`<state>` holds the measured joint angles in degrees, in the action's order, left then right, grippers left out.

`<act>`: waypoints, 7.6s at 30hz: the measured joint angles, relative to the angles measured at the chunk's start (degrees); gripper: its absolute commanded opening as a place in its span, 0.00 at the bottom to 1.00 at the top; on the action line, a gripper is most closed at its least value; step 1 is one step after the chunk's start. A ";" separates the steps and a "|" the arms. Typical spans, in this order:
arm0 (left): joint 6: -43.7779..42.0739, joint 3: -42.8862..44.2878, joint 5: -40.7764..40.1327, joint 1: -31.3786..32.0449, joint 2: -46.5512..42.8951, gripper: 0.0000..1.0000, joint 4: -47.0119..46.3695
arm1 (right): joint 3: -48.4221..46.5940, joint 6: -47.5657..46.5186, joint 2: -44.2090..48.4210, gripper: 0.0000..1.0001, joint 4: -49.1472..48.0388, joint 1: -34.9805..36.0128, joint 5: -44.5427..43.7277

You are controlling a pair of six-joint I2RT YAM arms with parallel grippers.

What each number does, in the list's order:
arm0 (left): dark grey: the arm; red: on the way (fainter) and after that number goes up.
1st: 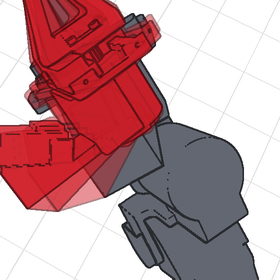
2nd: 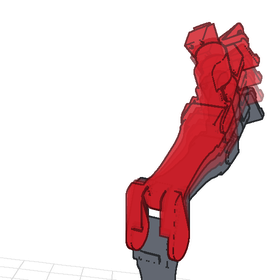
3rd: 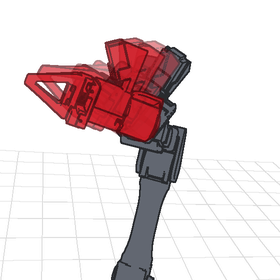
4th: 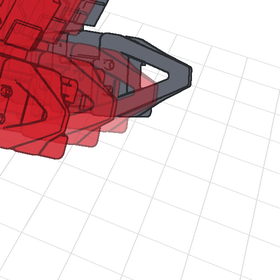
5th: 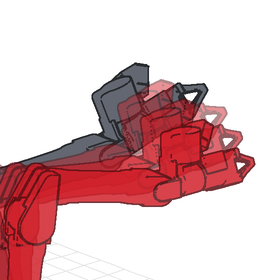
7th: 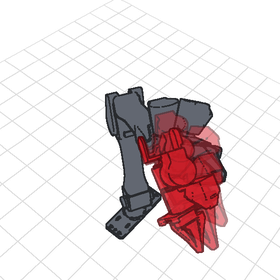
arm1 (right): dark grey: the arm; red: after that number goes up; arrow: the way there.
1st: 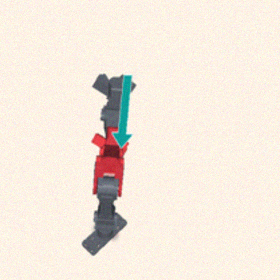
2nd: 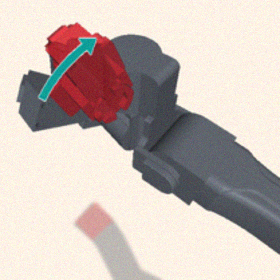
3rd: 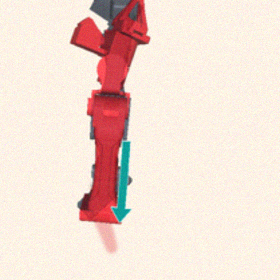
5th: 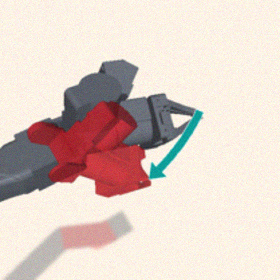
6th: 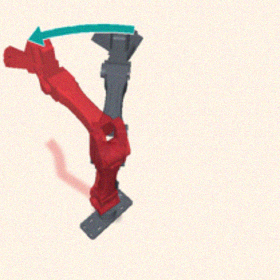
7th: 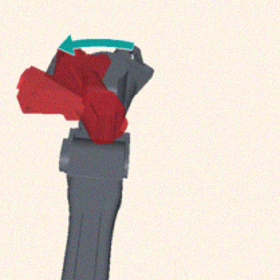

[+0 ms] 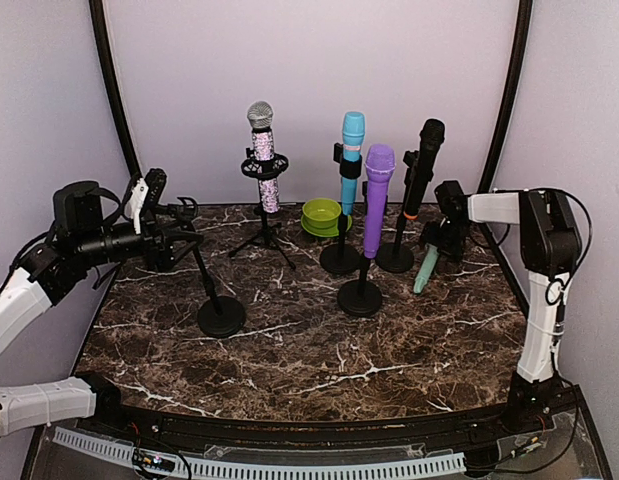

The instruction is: Remove the microphone from the stand

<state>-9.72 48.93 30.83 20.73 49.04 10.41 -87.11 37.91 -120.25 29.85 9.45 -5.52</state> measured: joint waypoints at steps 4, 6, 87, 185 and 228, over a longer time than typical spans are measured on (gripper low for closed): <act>-0.37 0.00 0.46 0.00 -0.92 0.83 0.94 | 3.17 -0.31 3.52 0.85 -0.61 0.57 0.55; -0.63 0.00 0.85 0.00 -1.38 0.90 1.62 | 5.07 -0.35 6.51 0.85 -1.57 1.27 0.72; -3.02 14.56 -26.10 -0.13 -2.12 0.96 17.09 | -24.09 -6.32 -12.63 0.00 -24.81 59.12 1.03; -8.81 4.33 -3.17 -19.34 37.68 0.00 -19.87 | 12.48 -22.86 21.05 0.62 -40.98 64.89 -32.39; -18.99 21.27 -4.72 -27.98 30.29 0.99 17.07 | 16.63 -7.39 53.94 0.88 -4.92 58.14 -40.26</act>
<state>-28.71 70.19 26.11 -7.25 79.33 27.49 -70.48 30.52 -66.30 24.93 67.59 -45.78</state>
